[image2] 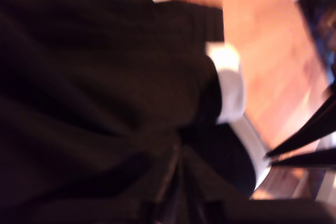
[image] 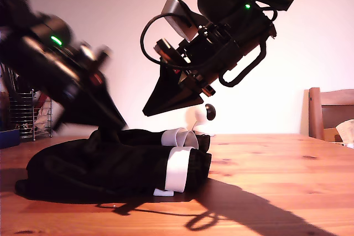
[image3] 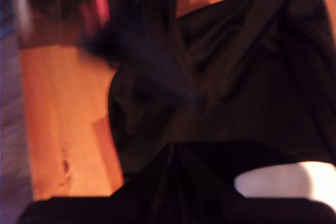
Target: Fold the shorts in front of you. After folding it, place it to the left side.
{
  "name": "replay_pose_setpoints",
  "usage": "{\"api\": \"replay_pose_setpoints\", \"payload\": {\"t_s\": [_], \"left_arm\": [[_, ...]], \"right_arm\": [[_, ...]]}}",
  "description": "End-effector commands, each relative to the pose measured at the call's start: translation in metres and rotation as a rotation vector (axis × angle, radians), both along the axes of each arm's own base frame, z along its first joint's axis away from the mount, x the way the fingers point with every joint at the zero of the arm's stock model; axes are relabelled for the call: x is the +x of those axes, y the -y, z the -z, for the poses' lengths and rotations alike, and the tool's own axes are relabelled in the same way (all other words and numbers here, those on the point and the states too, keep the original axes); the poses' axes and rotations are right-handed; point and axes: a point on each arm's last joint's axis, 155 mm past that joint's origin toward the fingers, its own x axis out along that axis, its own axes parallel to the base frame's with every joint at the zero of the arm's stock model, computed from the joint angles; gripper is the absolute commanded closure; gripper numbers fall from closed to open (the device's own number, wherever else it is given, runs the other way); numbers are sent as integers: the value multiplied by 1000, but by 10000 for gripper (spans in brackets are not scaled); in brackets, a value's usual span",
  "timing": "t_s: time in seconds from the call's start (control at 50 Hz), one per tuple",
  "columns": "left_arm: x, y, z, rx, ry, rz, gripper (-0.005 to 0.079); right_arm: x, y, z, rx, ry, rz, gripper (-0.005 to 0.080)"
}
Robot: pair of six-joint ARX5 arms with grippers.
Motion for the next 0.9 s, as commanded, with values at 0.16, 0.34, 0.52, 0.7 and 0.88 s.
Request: {"api": "replay_pose_setpoints", "payload": {"t_s": [0.16,0.34,0.52,0.7,0.88], "left_arm": [[-27,10,38,72,-78,78,764],[-47,13,50,112,-118,106,764],[-69,20,58,129,-153,151,764],[-83,34,56,120,-159,202,764],[-91,39,56,126,-163,227,764]], "right_arm": [[12,8,12,-58,50,6,762],[7,15,22,-110,76,-54,763],[-15,20,43,-158,-4,-121,762],[-27,14,52,-158,-36,-161,763],[-40,11,70,-196,-52,-215,763]]}}
